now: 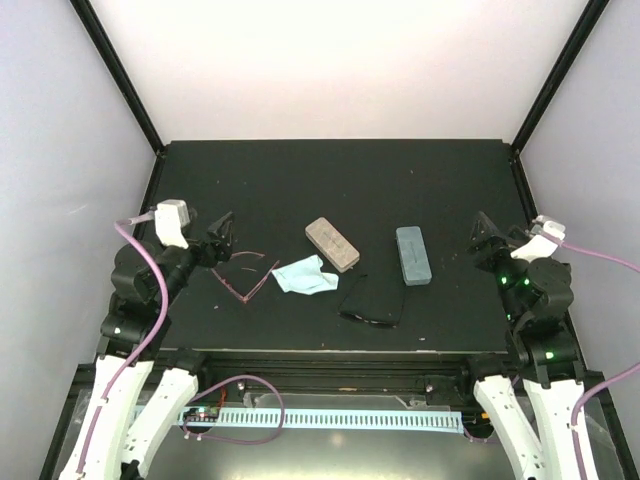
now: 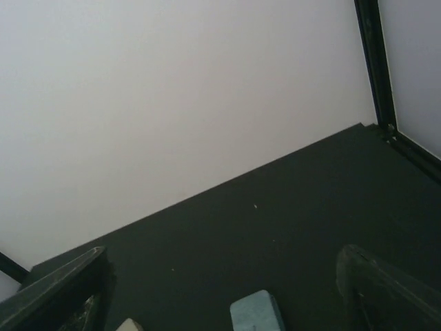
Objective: Organize the sunglasses
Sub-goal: Adjust the sunglasses case at the center of the board.
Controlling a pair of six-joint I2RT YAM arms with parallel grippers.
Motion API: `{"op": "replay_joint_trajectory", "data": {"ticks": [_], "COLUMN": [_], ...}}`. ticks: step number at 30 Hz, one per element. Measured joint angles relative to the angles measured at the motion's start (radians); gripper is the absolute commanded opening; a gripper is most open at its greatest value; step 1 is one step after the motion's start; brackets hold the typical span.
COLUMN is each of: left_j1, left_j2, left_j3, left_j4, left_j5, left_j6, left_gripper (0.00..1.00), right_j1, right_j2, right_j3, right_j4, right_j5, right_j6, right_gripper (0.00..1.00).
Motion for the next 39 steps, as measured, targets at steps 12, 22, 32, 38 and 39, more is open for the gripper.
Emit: {"op": "replay_joint_trajectory", "data": {"ticks": [12, 22, 32, 38, 39], "left_j1": [0.069, 0.077, 0.051, 0.033, 0.030], "left_j2": [0.047, 0.131, 0.334, 0.424, 0.428], "left_j3": [-0.105, -0.178, -0.183, -0.207, -0.214], "left_j4": [0.153, 0.293, 0.330, 0.327, 0.328], "left_j5": [0.190, 0.409, 0.513, 0.516, 0.516], "left_j6": [-0.084, -0.145, -0.211, -0.234, -0.237], "left_gripper": [0.99, 0.99, 0.99, 0.99, 0.99], "right_j1": [-0.063, 0.098, 0.352, 0.456, 0.472], "right_j2": [0.172, 0.518, 0.951, 1.263, 1.327], "right_j3": [-0.097, -0.117, 0.053, 0.342, 0.406], "right_j4": [0.063, 0.124, 0.138, 0.141, 0.125], "right_j5": [-0.190, -0.294, -0.219, -0.228, -0.224], "right_j6": [0.011, -0.035, -0.145, -0.219, -0.237], "right_gripper": [0.84, 0.91, 0.96, 1.00, 1.00]}}
